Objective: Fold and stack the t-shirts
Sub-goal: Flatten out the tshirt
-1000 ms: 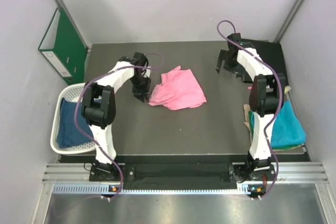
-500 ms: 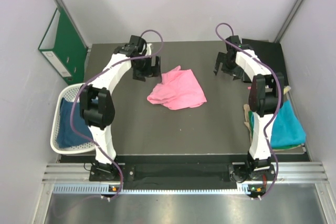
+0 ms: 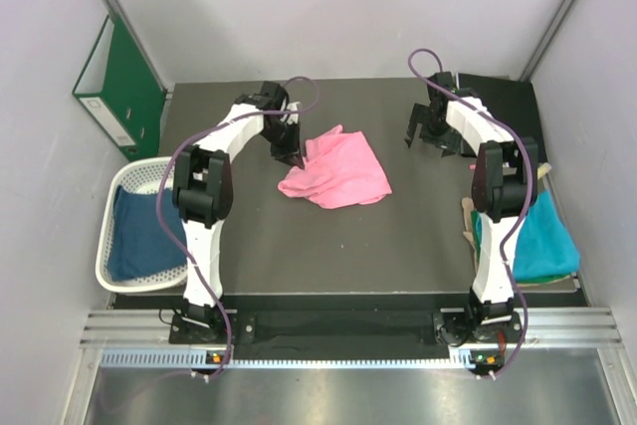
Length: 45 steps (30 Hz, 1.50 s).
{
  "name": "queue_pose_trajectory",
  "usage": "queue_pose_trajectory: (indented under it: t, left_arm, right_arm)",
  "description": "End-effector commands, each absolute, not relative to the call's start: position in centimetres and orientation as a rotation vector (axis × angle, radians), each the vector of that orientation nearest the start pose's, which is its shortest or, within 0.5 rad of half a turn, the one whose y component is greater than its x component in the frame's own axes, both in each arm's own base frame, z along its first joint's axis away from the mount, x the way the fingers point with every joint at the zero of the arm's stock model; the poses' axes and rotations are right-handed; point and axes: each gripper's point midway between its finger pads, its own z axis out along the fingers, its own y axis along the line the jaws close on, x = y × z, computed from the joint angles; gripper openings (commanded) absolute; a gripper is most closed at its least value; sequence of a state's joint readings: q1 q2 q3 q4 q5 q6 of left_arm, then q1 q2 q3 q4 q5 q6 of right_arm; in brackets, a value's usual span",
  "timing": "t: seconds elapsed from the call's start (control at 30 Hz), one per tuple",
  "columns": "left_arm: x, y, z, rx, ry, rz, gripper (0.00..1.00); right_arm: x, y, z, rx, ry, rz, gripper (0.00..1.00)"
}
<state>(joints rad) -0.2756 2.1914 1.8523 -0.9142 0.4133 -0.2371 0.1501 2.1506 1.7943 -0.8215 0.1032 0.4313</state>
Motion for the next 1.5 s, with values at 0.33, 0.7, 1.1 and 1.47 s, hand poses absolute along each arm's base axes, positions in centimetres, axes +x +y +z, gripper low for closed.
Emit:
queue_pose_trajectory:
  t: [0.33, 0.7, 1.1, 1.47]
  left_arm:
    - [50.5, -9.5, 29.9, -0.170, 2.258, -0.337, 0.00]
    - [49.0, -20.8, 46.4, 0.078, 1.752, -0.888, 0.00]
    - [43.1, -27.9, 50.7, 0.324, 1.648, -1.219, 0.00]
    - [37.0, -16.9, 34.0, 0.008, 2.229, -0.579, 0.00]
  right_arm:
    - [47.9, 7.5, 9.3, 0.408, 2.612, 0.061, 1.00]
    - [48.4, 7.2, 9.8, 0.424, 2.592, 0.063, 1.00]
    - [48.0, 7.0, 9.5, 0.436, 2.600, 0.055, 1.00]
    - [50.6, 12.6, 12.0, 0.222, 2.529, 0.257, 1.00]
